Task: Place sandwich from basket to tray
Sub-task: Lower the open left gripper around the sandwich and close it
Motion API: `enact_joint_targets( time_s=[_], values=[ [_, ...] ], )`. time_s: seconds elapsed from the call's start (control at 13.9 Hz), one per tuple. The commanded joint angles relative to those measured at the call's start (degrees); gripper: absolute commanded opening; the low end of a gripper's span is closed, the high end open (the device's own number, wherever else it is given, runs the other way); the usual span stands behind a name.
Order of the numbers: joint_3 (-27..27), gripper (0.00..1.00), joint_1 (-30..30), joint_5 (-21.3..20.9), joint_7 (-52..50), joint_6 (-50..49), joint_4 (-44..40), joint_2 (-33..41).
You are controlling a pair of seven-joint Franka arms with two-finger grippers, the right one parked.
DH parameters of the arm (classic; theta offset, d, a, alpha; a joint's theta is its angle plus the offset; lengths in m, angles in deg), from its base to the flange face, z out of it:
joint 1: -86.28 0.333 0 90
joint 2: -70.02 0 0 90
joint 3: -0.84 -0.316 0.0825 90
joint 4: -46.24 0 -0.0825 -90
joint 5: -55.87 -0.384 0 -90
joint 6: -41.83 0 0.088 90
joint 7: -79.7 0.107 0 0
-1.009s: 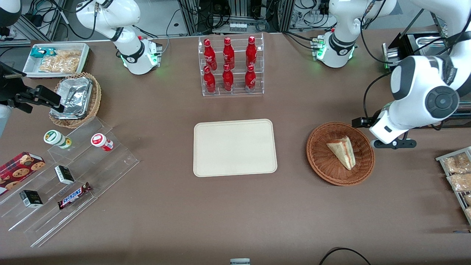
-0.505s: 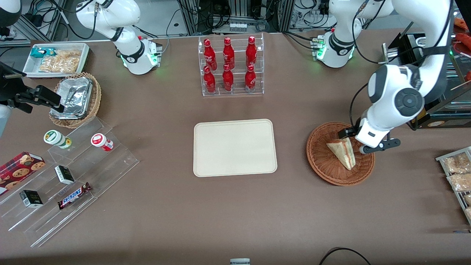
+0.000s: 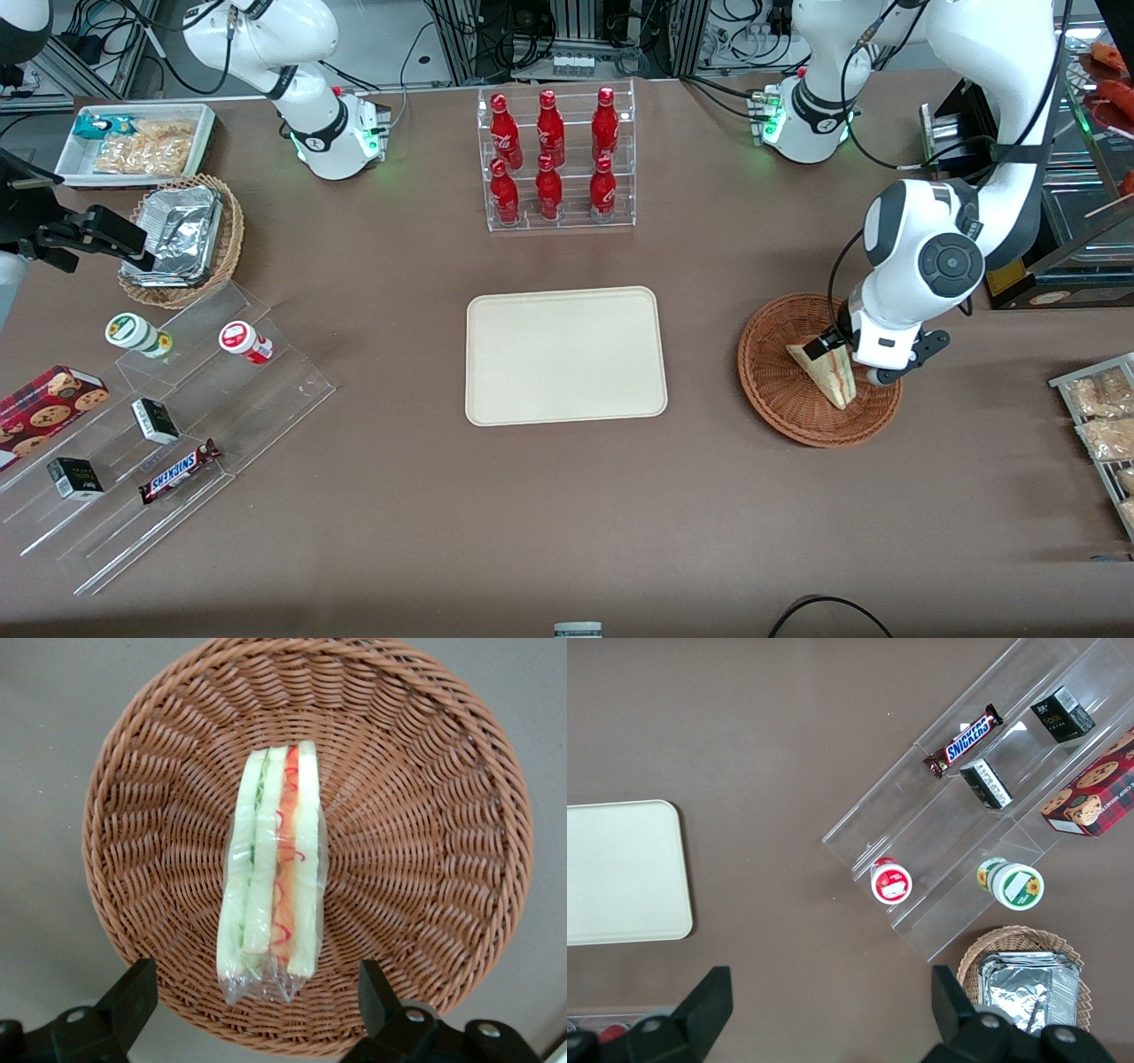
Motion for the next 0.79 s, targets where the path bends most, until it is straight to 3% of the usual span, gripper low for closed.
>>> enact_joint_targets(
  time_s=[0.0, 0.22, 0.5, 0.58, 0.72],
  values=[
    [-0.1, 1.0, 0.4, 0.1, -3.6, 4.4, 1.6, -0.8],
    [-0.1, 1.0, 0.4, 0.2, -5.9, 9.7, 2.9, -3.1],
    [-0.1, 1.0, 0.4, 0.2, -6.2, 9.8, 2.8, -4.5],
    [-0.1, 0.81, 0.4, 0.2, -6.4, 9.8, 2.7, -4.6],
    [-0.1, 0.22, 0.4, 0.2, -6.6, 8.9, 2.4, -4.5]
  ],
)
